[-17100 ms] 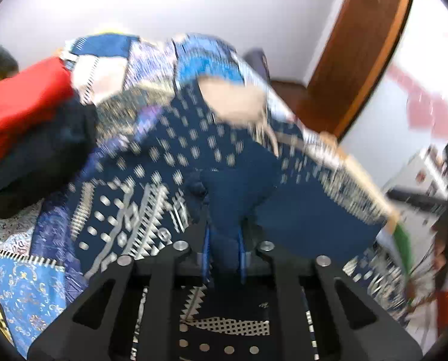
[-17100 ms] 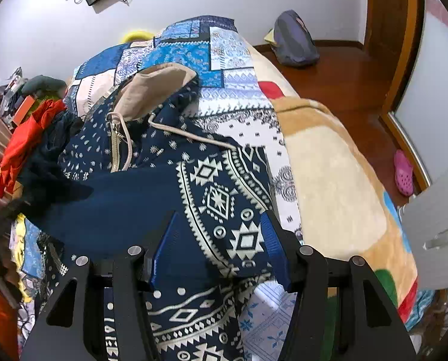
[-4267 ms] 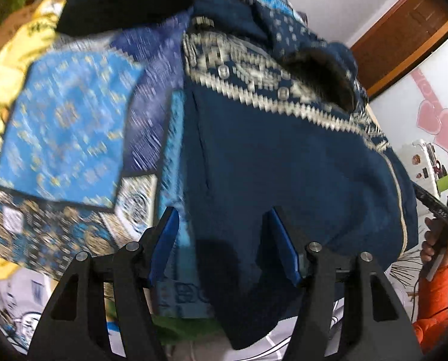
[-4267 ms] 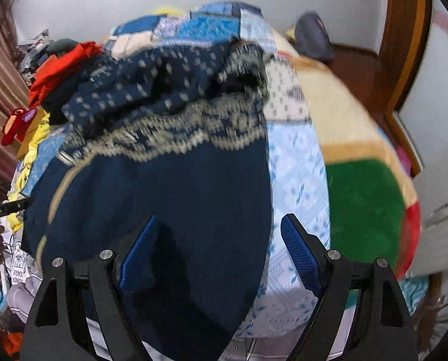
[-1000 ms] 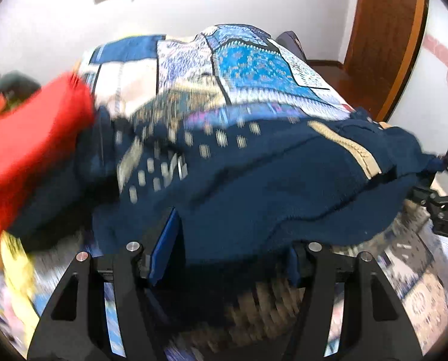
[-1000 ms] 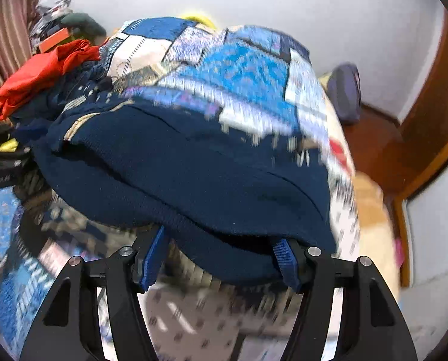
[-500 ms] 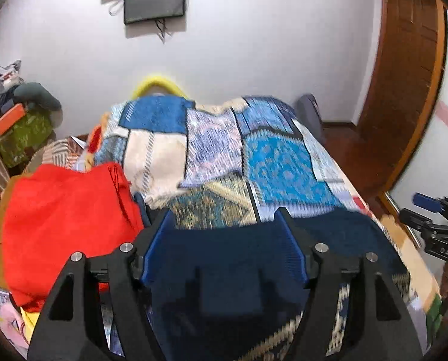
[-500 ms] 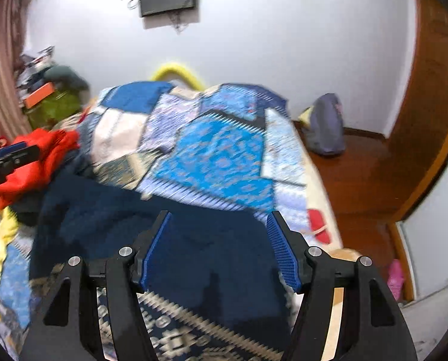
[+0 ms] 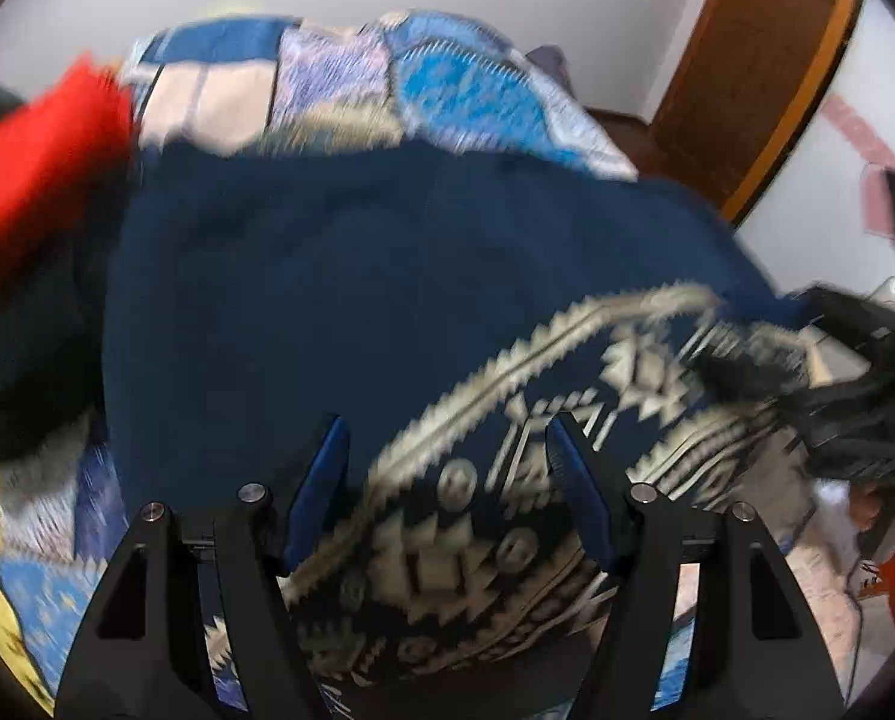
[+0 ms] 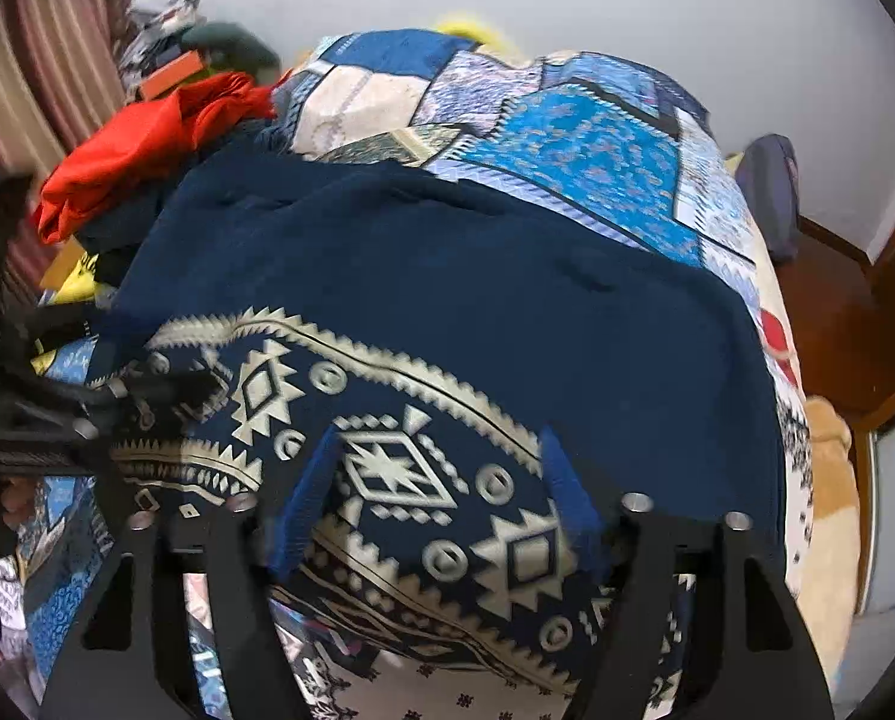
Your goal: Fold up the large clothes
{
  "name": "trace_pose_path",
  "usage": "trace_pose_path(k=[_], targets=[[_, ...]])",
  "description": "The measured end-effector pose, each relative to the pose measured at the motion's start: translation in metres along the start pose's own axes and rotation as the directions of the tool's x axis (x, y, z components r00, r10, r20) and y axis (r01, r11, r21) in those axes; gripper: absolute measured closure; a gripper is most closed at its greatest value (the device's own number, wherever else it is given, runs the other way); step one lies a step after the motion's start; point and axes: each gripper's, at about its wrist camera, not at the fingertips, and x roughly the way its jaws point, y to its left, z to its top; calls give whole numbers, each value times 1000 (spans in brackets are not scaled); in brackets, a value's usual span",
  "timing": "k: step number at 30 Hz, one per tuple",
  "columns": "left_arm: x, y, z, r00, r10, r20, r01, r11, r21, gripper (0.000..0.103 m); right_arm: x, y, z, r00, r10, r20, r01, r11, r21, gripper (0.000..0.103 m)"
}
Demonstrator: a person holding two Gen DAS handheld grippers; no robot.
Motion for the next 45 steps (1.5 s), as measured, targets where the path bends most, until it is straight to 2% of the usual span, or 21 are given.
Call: trace_pose_path(k=[1, 6, 7, 9, 10, 13, 15, 18, 19, 21, 24, 26, 28, 31, 32, 34, 36, 40, 41, 44, 45], targets=[[-2, 5, -8, 1000, -9, 22, 9, 1000, -15, 34, -2, -2, -3, 1000, -29, -4, 29, 999, 16, 21], [-19, 25, -29, 998, -24, 62, 28, 997, -76, 33, -11, -11, -17, 997, -77, -7, 77, 997, -6, 20], [-21, 28, -34, 998, -15, 65, 20, 996, -88, 33, -12, -14, -20, 997, -78, -11, 78, 997, 4, 20], [-26, 34, -41, 997, 9, 71, -2, 994, -106, 22, -13, -21, -24, 997, -70, -23, 71, 997, 39, 20], [-28, 36, -45, 997, 13, 78, -4, 993, -120, 21, -14, -24, -27, 998, -64, -29, 65, 996, 60, 20], [-34, 43, -57, 996, 18, 86, -3, 984, -175, 19, -17, -31, -34, 998, -58, -36, 62, 993, 103, 20], [-38, 48, -68, 994, 66, 84, -47, 977, -210, 19, -20, -31, -38, 996, -76, -37, 80, 990, 113, 20], [-40, 63, -83, 970, 240, 30, -222, 935, -277, 19, -27, -31, -44, 991, -127, -41, 130, 986, 105, 20], [-42, 73, -90, 963, 270, 10, -253, 914, -319, 19, -30, -31, -45, 990, -138, -40, 142, 984, 105, 20], [-49, 90, -103, 963, 268, -5, -247, 879, -408, 19, -36, -34, -47, 989, -147, -35, 150, 982, 116, 20], [-65, 107, -119, 969, 248, -1, -211, 822, -529, 19, -49, -39, -50, 990, -142, -19, 143, 978, 152, 20], [-75, 114, -127, 977, 210, 23, -157, 793, -588, 19, -55, -40, -52, 988, -153, -9, 152, 974, 168, 20], [-79, 115, -132, 992, 116, 53, -56, 770, -636, 19, -59, -38, -53, 987, -162, -3, 161, 972, 169, 20], [-77, 110, -136, 993, -37, 110, 102, 732, -674, 19, -61, -31, -54, 988, -156, 2, 153, 977, 149, 20], [-73, 108, -134, 986, -103, 135, 168, 715, -679, 19, -60, -28, -54, 988, -157, 2, 155, 978, 137, 20], [-61, 102, -130, 958, -226, 177, 285, 679, -676, 20, -59, -21, -53, 987, -162, 4, 160, 981, 111, 20], [-56, 97, -131, 931, -286, 226, 361, 636, -682, 22, -58, -15, -52, 986, -167, 9, 165, 982, 90, 20], [-32, 91, -125, 883, -361, 300, 459, 531, -712, 29, -55, -7, -51, 987, -158, 20, 156, 986, 65, 20], [-27, 93, -122, 881, -361, 305, 463, 527, -712, 29, -54, -6, -50, 988, -154, 19, 153, 986, 63, 20], [-15, 91, -106, 894, -340, 293, 441, 549, -710, 29, -49, -3, -47, 990, -143, 18, 142, 988, 60, 20], [-13, 91, -103, 892, -335, 303, 446, 543, -712, 29, -46, -2, -45, 990, -138, 15, 137, 989, 54, 20]])
